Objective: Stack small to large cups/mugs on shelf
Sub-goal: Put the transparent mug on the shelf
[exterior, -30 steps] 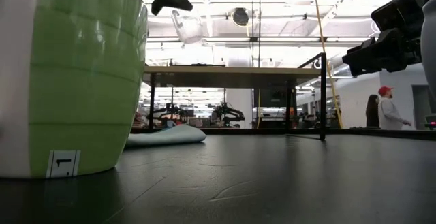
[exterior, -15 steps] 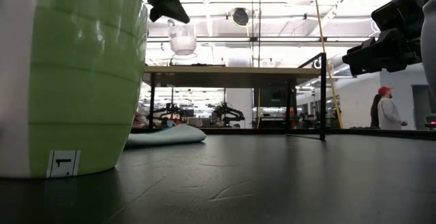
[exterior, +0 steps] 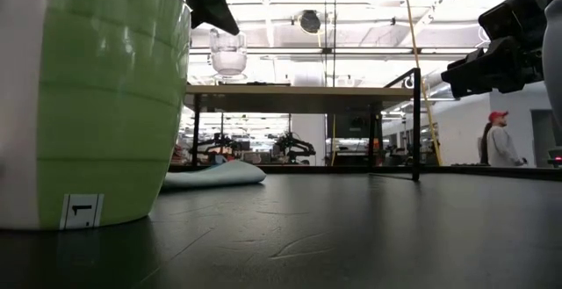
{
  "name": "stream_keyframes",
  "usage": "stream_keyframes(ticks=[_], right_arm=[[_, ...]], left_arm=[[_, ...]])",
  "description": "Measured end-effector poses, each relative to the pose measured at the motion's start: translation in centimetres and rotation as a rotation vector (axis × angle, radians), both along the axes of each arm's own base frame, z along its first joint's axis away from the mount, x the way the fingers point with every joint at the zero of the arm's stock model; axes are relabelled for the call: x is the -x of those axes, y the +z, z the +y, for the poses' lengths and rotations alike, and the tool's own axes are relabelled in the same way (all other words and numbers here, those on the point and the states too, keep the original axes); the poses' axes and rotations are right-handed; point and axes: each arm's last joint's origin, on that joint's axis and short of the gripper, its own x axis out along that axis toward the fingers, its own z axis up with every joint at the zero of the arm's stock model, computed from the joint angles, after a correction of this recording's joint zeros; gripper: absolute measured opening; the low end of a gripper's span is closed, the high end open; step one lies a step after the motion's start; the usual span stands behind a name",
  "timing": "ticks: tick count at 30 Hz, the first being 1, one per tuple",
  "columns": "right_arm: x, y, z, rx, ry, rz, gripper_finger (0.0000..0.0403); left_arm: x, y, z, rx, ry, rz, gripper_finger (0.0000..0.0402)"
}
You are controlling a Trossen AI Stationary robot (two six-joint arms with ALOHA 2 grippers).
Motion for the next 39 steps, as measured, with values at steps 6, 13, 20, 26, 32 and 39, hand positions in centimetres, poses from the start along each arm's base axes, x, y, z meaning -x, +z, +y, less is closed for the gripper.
stream_keyframes(ticks=[6, 13, 20, 26, 32, 39], right_arm=[[0.0, 0.0, 0.0, -0.017, -0.003, 0.003, 0.0000], [0.0, 0.0, 0.0, -0.018, -0.003, 0.001, 0.0000], [0.0, 0.0, 0.0, -0.018, -0.003, -0.001, 0.0000], [0.0, 0.0, 0.0, -0.018, -0.003, -0.003, 0.0000], [0.0, 0.1, 0.0, -0.018, -0.003, -0.004, 0.0000], [0.0, 0.0, 0.0, -0.018, -0.003, -0.004, 0.0000]], left_arm=[[0.0, -0.5, -0.3, 0.026, 0.007, 0.016, 0.0000], [-0.2, -0.9, -0.9, 0.052, 0.001, 0.035, 0.0000], [-0.3, -0.9, -1.4, 0.049, 0.003, 0.042, 0.0000], [-0.5, -0.9, -1.8, 0.044, 0.002, 0.044, 0.0000], [-0.5, -0.9, -2.1, 0.046, -0.002, 0.043, 0.0000], [-0.4, -1.1, -2.1, 0.063, -0.003, 0.068, 0.0000]])
